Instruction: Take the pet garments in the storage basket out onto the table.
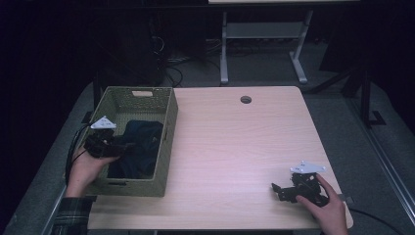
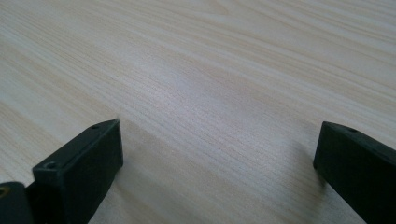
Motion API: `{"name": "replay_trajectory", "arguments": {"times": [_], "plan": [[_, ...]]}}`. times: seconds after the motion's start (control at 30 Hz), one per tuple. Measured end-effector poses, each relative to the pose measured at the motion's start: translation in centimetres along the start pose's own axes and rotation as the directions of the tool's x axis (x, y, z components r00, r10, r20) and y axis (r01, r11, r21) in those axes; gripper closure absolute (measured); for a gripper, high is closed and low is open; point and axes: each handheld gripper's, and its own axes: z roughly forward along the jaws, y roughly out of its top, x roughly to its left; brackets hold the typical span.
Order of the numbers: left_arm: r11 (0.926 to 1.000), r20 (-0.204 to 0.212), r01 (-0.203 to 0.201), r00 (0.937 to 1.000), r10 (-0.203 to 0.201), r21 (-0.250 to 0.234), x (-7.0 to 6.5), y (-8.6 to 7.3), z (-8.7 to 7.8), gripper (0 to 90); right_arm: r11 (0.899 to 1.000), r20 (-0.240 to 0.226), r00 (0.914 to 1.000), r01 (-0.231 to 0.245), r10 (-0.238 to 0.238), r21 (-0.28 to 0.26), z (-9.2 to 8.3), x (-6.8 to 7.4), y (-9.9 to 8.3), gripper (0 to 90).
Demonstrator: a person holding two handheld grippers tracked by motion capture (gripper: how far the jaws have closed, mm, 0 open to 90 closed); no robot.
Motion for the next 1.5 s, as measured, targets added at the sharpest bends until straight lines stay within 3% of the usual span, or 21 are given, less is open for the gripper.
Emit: {"name": "replay_trajectory", "arguments": {"times": [0.1,0.13,0.3,0.6,0.93,1.3,1.5], "plan": [[1.0,0.009,-0.004,1.0,0.003,0.007,0.0,0.0,0.0,61.6,1.0,0.0,1.0,0.0,0.0,0.0,0.0,0.0,0.0,1.0],[0.9999,0.013,-0.003,0.9999,0.003,0.01,0.0,0.0,0.0,72.4,1.0,0.0,1.0,0.0,0.0,0.0,0.0,0.0,0.0,1.1],[0.9997,0.042,0.015,0.999,-0.016,0.021,0.2,0.1,0.0,79.1,1.0,0.0,1.0,0.0,0.0,0.0,0.0,0.0,0.0,1.1],[0.9997,0.049,0.021,0.9986,-0.02,-0.014,0.2,1.3,-1.6,79.5,1.0,0.0,1.0,0.0,0.0,0.0,0.0,0.0,0.0,1.0],[0.9928,0.048,0.042,0.9982,-0.037,-0.112,0.3,3.3,-4.1,79.5,1.0,0.0,1.0,0.0,0.0,0.0,0.0,0.0,0.0,1.0],[0.975,0.009,0.03,0.9996,-0.028,-0.22,0.2,6.3,-7.3,79.5,1.0,0.001,1.0,-0.003,0.003,0.0,0.0,0.0,0.0,1.0],[0.9621,0.013,0.015,0.9998,-0.012,-0.272,-0.3,8.0,-8.3,79.5,1.0,0.001,1.0,-0.004,0.004,0.0,0.0,0.0,0.0,1.0]]}}
